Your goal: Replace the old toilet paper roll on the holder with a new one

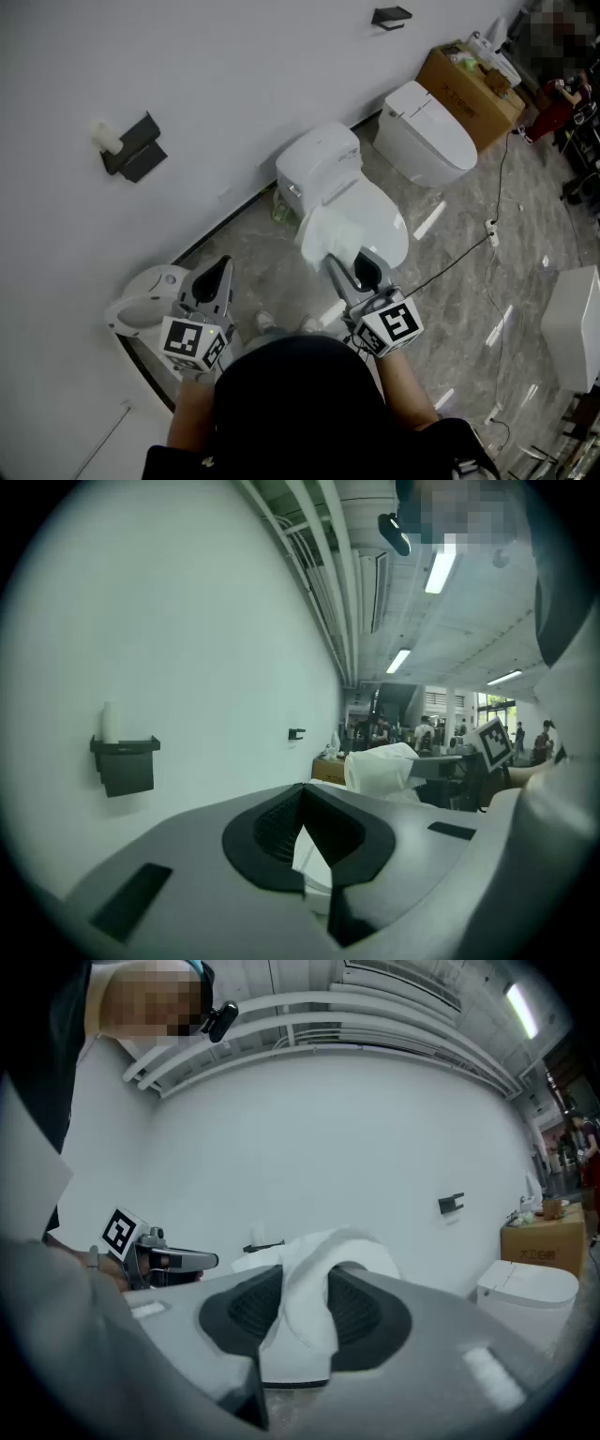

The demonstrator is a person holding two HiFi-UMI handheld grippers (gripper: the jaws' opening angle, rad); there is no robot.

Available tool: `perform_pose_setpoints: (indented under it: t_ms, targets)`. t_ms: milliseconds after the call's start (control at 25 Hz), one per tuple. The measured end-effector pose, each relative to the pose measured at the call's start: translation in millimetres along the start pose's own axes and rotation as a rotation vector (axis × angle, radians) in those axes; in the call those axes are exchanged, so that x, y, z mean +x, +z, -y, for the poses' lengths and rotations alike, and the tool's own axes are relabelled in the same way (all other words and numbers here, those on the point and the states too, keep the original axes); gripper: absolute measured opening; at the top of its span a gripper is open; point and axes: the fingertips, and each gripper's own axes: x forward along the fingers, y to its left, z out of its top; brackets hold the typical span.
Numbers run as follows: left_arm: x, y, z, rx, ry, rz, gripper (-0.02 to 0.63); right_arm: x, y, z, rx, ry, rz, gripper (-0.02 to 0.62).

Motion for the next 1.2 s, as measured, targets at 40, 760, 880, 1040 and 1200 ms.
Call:
perform_pose_setpoints:
  t_ms: [40, 760, 880, 1040, 1200]
  targets:
    - [-1.2, 0.2, -0.6, 0.009, -0.008, -0.001, 0.014, 1.7, 0.2, -2.4, -0.001, -0.002, 0.0, 0.144]
    - [-30.2, -17.0, -68.0, -0.029, -0.054, -0.007, 0.014, 60.1, 0.3, -52.9, -0.002, -0.029, -0.018, 0.146]
    - [-36.4, -23.5, -90.6, -0.041, -0.057, -0.002, 0.014, 77.5, 0.1, -61.6, -0.016, -0.036, -0.02, 0.146]
    - [-37.9, -34.8, -114.0, -0.051, -0.06, -0.014, 0.014, 97.7, 2.5, -68.4, -0.011, -0.033, 0.001, 0.146]
    - [-28.7, -42.3, -130.0, -0.069, -0.041, -0.025, 0.014, 115.3, -2.0, -59.9, -0.009, -0.024, -0.006, 0.146]
